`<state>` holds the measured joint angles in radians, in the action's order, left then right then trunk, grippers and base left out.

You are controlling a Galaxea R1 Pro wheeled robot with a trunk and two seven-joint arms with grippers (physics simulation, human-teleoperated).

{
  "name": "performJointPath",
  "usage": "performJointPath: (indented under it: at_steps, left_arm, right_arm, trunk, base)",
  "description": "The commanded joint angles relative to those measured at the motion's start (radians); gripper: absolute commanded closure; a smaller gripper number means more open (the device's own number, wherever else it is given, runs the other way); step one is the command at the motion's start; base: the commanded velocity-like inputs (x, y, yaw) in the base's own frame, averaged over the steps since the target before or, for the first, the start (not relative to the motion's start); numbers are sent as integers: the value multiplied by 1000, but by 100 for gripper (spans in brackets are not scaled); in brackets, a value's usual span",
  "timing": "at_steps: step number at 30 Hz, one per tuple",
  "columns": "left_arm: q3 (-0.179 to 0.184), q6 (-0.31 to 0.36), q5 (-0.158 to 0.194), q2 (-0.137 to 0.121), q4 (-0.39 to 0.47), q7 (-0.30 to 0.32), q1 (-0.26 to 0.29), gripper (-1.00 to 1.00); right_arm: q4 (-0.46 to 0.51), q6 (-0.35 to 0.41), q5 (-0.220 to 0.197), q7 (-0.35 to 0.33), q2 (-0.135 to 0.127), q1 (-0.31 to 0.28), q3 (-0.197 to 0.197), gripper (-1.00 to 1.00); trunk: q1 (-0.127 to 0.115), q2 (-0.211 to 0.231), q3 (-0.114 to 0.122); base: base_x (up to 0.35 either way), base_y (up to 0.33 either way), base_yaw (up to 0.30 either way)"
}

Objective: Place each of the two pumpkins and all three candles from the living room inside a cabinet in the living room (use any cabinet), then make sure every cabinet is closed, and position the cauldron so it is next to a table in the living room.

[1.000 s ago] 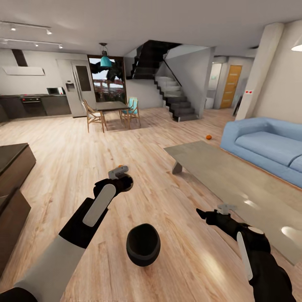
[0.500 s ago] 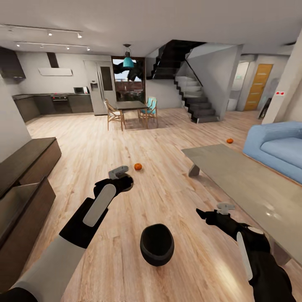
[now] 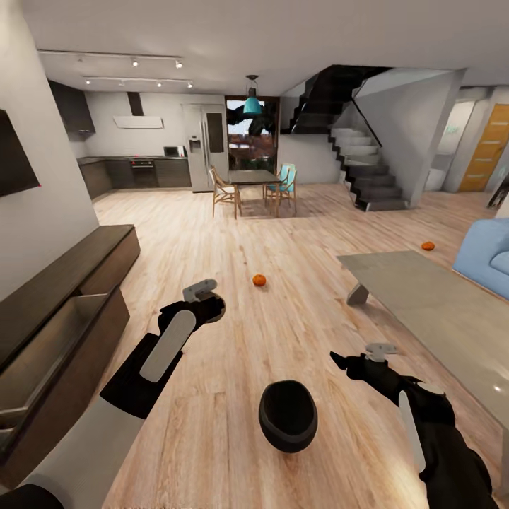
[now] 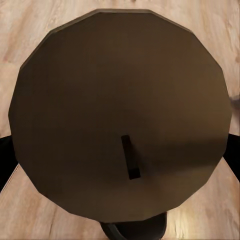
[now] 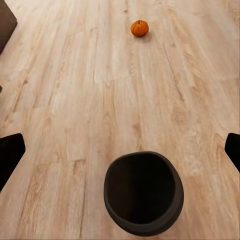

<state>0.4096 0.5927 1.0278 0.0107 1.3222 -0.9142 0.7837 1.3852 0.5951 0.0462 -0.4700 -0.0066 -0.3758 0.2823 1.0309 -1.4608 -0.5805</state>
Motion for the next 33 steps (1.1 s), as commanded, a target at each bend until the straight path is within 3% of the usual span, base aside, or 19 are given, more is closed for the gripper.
performJointPath:
  at_steps: [1, 10, 33]
  left_arm:
    - [0, -1, -2, 0, 0, 0, 0, 100]
    - [0, -1, -1, 2, -2, 3, 0, 100]
    - [0, -3, 0, 3, -28, 9, 0, 100]
  right_arm:
    - [0, 0, 0, 0, 0, 0, 0, -100]
    - [0, 1, -2, 0, 0, 0, 0, -100]
    - [-2, 0, -2, -1, 0, 2, 0, -100]
  trunk:
    - [0, 0, 0]
    - [0, 0, 0]
    - [0, 0, -25]
  base:
    - [0, 0, 288]
    - [0, 0, 266]
    - [0, 0, 78]
